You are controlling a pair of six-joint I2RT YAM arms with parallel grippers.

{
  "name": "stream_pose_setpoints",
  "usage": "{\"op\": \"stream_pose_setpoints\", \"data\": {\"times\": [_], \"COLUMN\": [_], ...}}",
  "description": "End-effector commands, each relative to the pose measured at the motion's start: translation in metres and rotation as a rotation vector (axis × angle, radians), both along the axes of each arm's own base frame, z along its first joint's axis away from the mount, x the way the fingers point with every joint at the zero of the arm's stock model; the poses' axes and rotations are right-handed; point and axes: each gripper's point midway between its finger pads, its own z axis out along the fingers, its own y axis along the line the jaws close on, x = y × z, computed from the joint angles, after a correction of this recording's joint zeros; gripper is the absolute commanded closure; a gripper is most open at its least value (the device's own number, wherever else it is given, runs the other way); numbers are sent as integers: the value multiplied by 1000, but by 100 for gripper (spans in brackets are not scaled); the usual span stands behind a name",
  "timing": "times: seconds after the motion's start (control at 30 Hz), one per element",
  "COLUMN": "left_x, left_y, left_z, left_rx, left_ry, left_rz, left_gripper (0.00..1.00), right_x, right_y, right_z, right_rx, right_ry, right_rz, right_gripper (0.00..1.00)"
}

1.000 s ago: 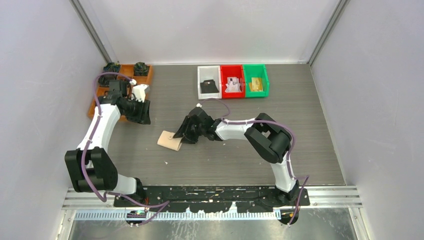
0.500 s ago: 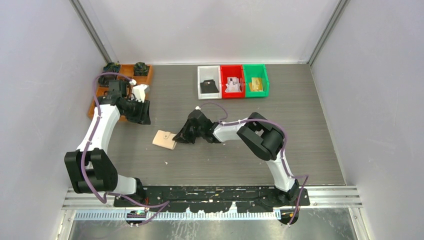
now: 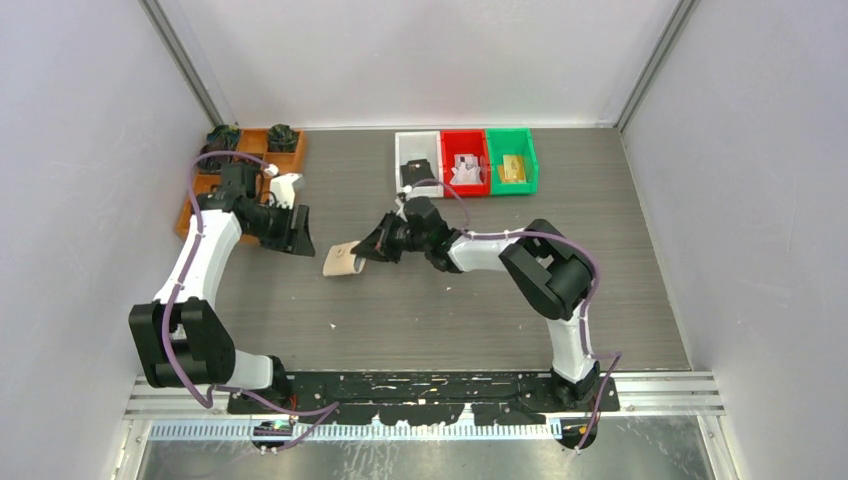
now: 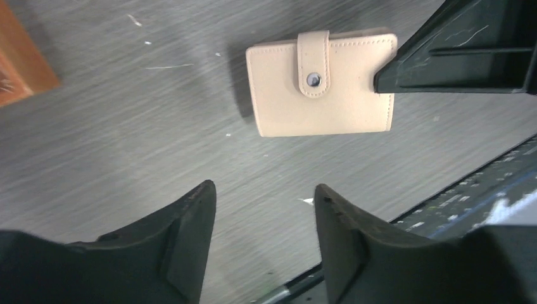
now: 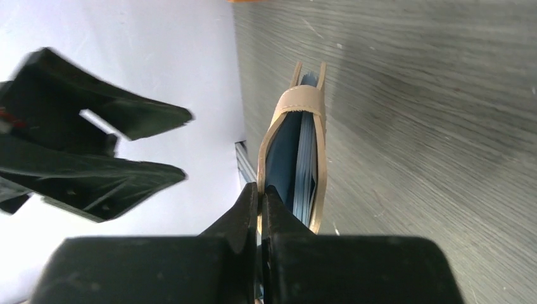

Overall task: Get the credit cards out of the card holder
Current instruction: Pick up the card holder from the center of the board.

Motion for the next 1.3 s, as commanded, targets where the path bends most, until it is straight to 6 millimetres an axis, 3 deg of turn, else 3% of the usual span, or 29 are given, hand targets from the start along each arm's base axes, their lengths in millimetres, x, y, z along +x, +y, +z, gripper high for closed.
{"op": "stream_pose_setpoints", "data": {"times": [0.0, 0.1, 0.23, 0.43, 0.7, 0.9, 1.27], "left_x": [-11, -10, 1, 21, 26, 18, 31], "left_y": [-29, -43, -54, -66, -56, -55, -53], "left_z": [25, 37, 56, 109, 167, 175, 193], "left_rx": [-160, -263, -374, -614, -763, -831, -951], "left_ry": [5, 34, 54, 38, -119, -127, -118], "left_rz": [-36, 7, 120, 324, 477, 568, 656], "left_gripper": [32, 18, 9, 8, 7, 6, 10], "right_x": [5, 15, 22, 34, 47, 51, 40], "right_y": [-12, -25, -33, -40, -47, -51, -29], "right_z": [91, 114, 144, 200, 259, 275, 294], "right_rx": [164, 206, 222, 388, 664, 729, 843], "right_ry": [-194, -221, -263, -293, -251, -243, -163], "right_rz": [83, 77, 57, -35, -136, -201, -227], "right_gripper": [99, 99, 99, 99, 99, 99, 99]}}
